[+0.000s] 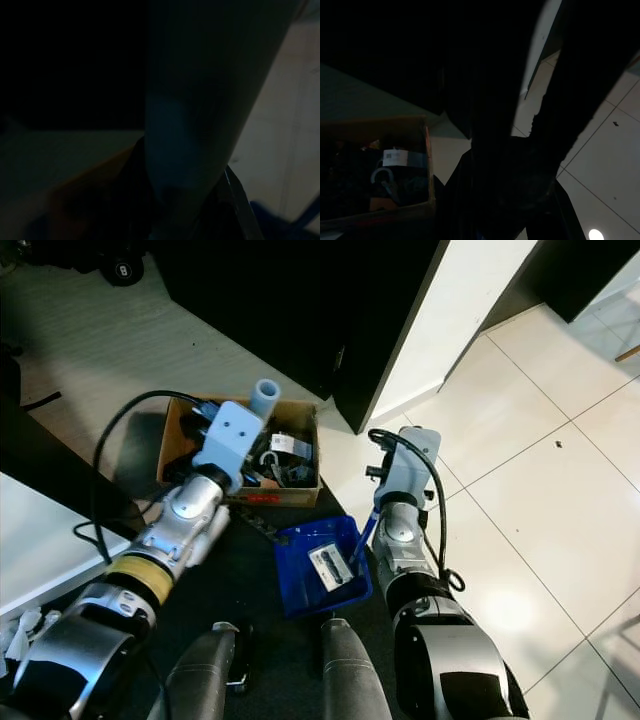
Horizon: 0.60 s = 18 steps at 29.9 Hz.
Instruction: Sweep floor
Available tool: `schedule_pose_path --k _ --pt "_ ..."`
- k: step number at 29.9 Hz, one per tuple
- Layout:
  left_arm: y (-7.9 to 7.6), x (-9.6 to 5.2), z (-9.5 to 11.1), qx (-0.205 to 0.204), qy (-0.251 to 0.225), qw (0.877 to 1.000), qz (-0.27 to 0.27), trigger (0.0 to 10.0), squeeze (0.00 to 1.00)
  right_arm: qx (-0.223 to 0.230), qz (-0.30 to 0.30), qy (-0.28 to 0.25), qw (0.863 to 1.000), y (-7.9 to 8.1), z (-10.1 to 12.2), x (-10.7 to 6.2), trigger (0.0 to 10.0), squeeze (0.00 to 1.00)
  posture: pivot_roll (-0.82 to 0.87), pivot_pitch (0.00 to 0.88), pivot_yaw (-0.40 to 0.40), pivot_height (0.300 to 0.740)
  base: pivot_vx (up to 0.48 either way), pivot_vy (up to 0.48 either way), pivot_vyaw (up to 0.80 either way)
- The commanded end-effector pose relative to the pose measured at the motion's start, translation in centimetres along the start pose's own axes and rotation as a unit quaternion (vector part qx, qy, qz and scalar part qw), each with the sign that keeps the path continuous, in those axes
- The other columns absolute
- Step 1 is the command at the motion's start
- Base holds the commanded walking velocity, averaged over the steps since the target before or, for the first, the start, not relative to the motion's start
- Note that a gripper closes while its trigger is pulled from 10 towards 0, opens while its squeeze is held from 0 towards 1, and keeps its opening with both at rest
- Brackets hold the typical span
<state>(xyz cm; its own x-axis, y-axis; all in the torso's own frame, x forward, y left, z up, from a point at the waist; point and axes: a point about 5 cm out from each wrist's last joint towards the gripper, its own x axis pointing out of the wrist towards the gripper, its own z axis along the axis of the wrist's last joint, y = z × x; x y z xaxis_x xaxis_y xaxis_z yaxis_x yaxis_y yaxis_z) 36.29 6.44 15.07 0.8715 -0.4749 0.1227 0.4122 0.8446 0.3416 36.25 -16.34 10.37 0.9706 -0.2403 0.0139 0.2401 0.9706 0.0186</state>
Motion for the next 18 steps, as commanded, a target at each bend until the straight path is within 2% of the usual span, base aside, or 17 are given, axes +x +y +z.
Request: schedule_pose_path --k 1,5,9,12,16,18 --pt "-2.2 0.7 2.0 -0.041 -0.052 0.997 -0.027 10.0 0.0 -0.025 0.001 0.058 0.998 -0.5 -2.8 -1.2 10.0 0.0 0.0 0.334 -0.038 0.74 0.0 0.0 0.0" --pt "-2.7 1.8 4.2 -0.078 -0.084 0.993 -0.024 10.0 0.0 -0.024 0.0 0.058 0.998 -0.5 -2.8 -1.2 10.0 0.0 0.0 0.335 -0.036 0.74 0.0 0.0 0.0" --pt "-2.7 2.3 5.7 -0.092 -0.105 0.99 -0.028 10.0 0.0 -0.023 -0.001 0.059 0.998 -0.5 -2.8 -1.2 10.0 0.0 0.01 0.333 -0.036 0.74 0.0 0.0 0.0" --pt "-2.5 2.6 7.2 -0.1 -0.13 0.985 -0.053 10.0 0.0 -0.022 -0.002 0.059 0.998 -0.5 -2.8 -1.2 10.0 0.0 0.01 0.331 -0.036 0.74 0.0 0.0 0.0" --pt "-1.9 2.7 8.3 -0.093 -0.146 0.982 -0.072 10.0 0.0 -0.022 -0.002 0.059 0.998 -0.5 -2.7 -1.2 10.0 0.0 0.01 0.329 -0.035 0.74 0.0 0.0 0.0" --pt "-0.8 2.6 9.0 -0.061 -0.14 0.982 -0.111 10.0 0.0 -0.021 -0.003 0.059 0.998 -0.5 -2.6 -1.1 10.0 0.0 0.01 0.326 -0.032 0.74 0.0 0.0 0.0"
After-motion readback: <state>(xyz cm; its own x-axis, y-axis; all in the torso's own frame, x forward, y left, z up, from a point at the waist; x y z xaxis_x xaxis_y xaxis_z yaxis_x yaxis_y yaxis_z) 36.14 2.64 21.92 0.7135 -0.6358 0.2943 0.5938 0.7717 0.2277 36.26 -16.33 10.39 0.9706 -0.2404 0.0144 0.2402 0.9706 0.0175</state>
